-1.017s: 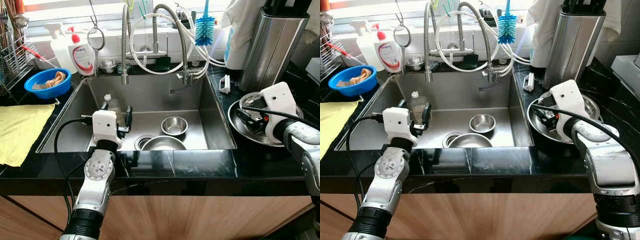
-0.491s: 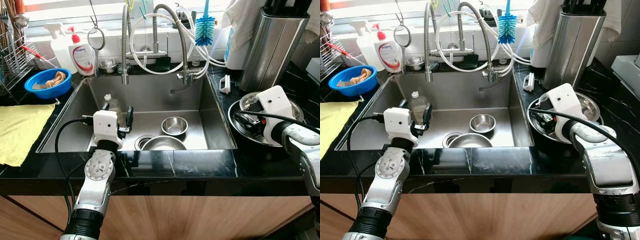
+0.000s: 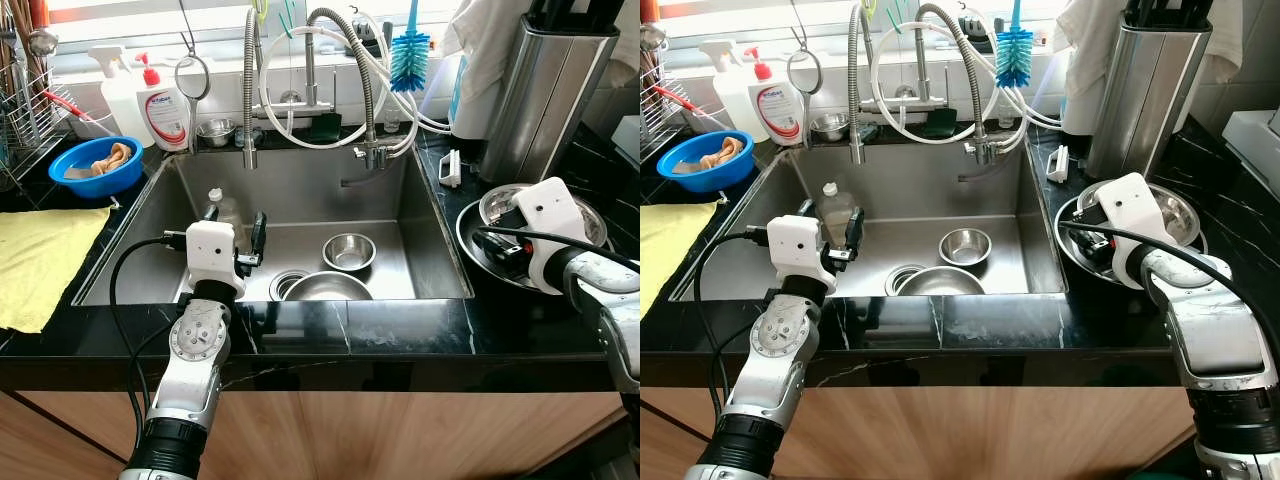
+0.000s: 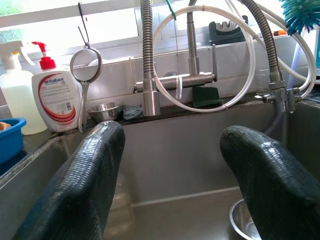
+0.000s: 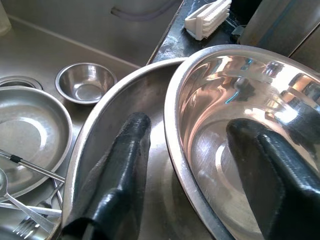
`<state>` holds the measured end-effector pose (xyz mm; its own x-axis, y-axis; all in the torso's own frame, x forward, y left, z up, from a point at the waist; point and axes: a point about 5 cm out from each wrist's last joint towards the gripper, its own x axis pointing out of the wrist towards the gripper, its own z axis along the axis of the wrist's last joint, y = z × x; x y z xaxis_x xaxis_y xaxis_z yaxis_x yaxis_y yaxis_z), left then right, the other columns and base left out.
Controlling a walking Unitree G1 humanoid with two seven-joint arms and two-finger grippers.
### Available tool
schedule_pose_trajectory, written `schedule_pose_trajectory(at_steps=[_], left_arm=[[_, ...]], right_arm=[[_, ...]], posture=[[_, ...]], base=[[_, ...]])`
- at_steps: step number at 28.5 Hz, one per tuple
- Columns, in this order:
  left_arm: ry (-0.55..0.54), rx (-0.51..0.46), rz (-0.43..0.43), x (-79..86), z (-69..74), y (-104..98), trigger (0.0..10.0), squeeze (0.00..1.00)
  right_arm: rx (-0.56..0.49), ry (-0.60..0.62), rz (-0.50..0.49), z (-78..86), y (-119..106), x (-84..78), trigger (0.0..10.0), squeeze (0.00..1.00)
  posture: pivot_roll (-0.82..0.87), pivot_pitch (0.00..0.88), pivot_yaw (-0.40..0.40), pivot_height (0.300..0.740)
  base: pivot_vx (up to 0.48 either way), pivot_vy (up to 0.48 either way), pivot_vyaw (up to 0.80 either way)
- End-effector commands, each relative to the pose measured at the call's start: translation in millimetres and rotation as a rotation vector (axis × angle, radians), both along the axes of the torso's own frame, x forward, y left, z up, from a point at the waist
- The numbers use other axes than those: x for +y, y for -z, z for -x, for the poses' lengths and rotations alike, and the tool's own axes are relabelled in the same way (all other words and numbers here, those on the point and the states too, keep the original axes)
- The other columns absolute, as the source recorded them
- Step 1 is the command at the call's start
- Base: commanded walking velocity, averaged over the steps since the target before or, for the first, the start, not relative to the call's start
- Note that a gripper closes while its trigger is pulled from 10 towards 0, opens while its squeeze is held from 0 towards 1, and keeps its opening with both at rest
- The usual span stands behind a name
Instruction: Kitchen organization
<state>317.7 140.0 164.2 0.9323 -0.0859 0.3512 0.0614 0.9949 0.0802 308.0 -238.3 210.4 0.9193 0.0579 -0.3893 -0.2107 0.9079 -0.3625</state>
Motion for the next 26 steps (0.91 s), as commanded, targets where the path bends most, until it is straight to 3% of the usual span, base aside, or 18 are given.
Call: schedule_pose_trajectory(at_steps=[1, 14, 26], left_arm=[[-0.017, 0.006, 0.002, 4.0, -0.7, 1.3, 10.0, 0.0], [-0.022, 0.006, -0.004, 3.7, -2.4, 0.5, 10.0, 0.0], [-0.017, 0.01, -0.007, 3.1, -3.1, 0.6, 10.0, 0.0]], right_arm=[[0.001, -0.004, 0.013, -0.5, 0.4, 1.9, 0.0, 0.0], [-0.012, -0.023, 0.006, -3.5, 0.3, 7.7, 0.0, 0.0], [-0.099, -0.04, -0.013, -7.6, -12.2, 14.8, 0.0, 0.0]], posture=[[-0.18, 0.0, 0.084, 0.74], [-0.17, 0.0, 0.082, 0.74], [-0.17, 0.0, 0.088, 0.74]], base=[[0.0, 0.0, 0.0], [0.0, 0.0, 0.0], [0.0, 0.0, 0.0]])
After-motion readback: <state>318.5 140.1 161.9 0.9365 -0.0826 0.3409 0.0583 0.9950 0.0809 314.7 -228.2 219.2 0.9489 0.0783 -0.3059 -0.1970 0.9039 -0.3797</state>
